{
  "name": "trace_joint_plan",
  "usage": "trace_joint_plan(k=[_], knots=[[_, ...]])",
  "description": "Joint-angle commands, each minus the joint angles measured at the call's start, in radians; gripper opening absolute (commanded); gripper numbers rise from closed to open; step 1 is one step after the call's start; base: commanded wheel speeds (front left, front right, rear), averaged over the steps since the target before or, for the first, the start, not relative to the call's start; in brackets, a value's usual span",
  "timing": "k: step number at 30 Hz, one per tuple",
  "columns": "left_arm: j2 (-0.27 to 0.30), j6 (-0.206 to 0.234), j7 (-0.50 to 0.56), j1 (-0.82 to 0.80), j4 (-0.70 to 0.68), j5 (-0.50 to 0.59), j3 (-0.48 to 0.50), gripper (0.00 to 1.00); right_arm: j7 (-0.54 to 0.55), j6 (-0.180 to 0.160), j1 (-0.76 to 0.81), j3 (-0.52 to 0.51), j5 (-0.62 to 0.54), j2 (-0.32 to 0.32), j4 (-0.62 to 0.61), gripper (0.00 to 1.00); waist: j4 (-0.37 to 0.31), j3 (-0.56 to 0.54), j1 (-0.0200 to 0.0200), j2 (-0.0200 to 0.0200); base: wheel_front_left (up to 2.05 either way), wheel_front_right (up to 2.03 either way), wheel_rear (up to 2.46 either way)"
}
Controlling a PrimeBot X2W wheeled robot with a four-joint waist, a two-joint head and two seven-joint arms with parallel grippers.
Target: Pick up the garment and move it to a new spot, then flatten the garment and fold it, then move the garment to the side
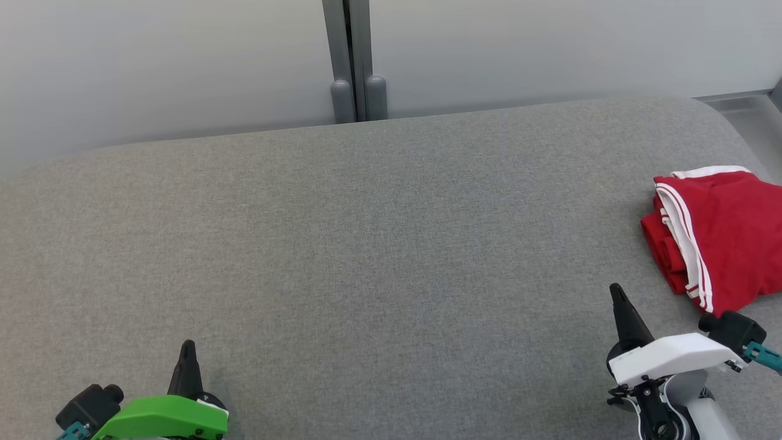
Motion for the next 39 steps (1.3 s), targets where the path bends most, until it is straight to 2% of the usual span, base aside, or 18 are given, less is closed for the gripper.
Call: trace_joint_plan(k=[1,39], knots=[[0.006,-0.008,0.008,-0.032,-0.017,-0.034,0.010,0.00,0.008,0.000,0.001,-0.007,0.033,-0.006,-0.020,0.00,0.000,0.000,0.0000,0.0000,0.00,0.00,0.00],[0.008,-0.049,0.114,-0.073,-0.052,-0.433,0.069,0.00,0.115,-0.001,0.028,-0.054,0.432,-0.009,-0.097,0.00,0.005,-0.009,0.0000,0.0000,0.00,0.00,0.00]])
